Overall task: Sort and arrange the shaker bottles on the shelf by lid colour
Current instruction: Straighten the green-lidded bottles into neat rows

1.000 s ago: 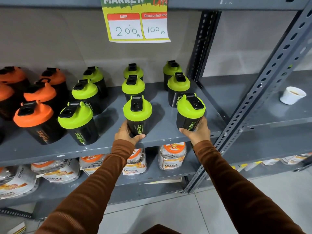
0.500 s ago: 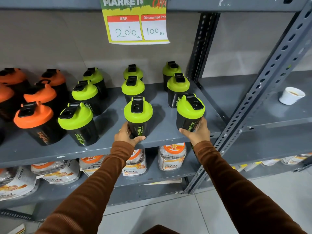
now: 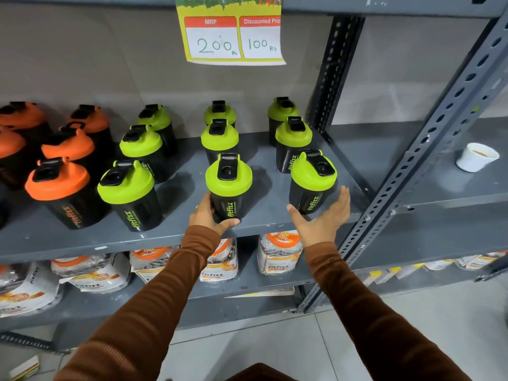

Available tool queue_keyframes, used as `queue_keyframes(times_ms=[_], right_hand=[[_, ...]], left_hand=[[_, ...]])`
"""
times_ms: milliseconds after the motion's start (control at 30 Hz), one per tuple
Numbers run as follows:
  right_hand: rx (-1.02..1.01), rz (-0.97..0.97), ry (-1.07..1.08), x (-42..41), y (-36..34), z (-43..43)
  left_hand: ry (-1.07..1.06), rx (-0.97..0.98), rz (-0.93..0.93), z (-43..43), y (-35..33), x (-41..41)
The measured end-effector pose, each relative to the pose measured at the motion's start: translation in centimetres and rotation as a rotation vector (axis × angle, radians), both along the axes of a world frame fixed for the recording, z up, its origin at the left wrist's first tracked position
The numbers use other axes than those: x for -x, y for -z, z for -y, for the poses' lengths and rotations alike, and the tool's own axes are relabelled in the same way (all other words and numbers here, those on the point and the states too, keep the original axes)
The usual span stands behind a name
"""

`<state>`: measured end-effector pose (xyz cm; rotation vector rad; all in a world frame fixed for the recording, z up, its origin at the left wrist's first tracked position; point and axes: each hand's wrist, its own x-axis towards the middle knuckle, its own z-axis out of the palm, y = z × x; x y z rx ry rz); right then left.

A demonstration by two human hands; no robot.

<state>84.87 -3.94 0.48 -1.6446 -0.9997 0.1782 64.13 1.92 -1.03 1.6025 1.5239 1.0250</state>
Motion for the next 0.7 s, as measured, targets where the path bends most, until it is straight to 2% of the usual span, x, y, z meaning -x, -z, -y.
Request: queue_keyframes(times_ms=[100,167,233,333,433,533,633,700], right_hand=[[-0.246,0.282,-0.043,2.8,-0.2,1.2],[-0.304,0.345,-0.141,4.8,-0.2,1.0],[-0.255,0.265,-0.252,6.8,-0.2,0.5],[-0.077,0.038,-0.414,8.9,-0.1,-0.8],[0.085,-0.136,-0.525,9.9,-0.3,-2.5],[0.168,-0.176,-0.586,10.3,-0.2,-3.5],[0.189,-0.207,-0.588,10.4,-0.1,-4.3],[0.212,-0.203,-0.570,10.3,0.0,-4.7]], left_hand=[[0.016,-0.064,0.062,0.8,0.5,0.4],[-0.058,-0.153,0.131,2.1,0.9,1.1],[-0.254,-0.289,0.157,3.4,1.1,2.3],[-0.599,-0.512,0.039,3.6,0.6,5.2],[-0.758,-0.513,0.001,2.6,-0.5,8.2],[-0.723,-0.399,0.045,1.6,-0.9,10.7],[-0.555,-0.261,0.131,0.6,-0.9,12.5],[-0.421,-0.222,0.110,-0.1,-0.8,13.4]])
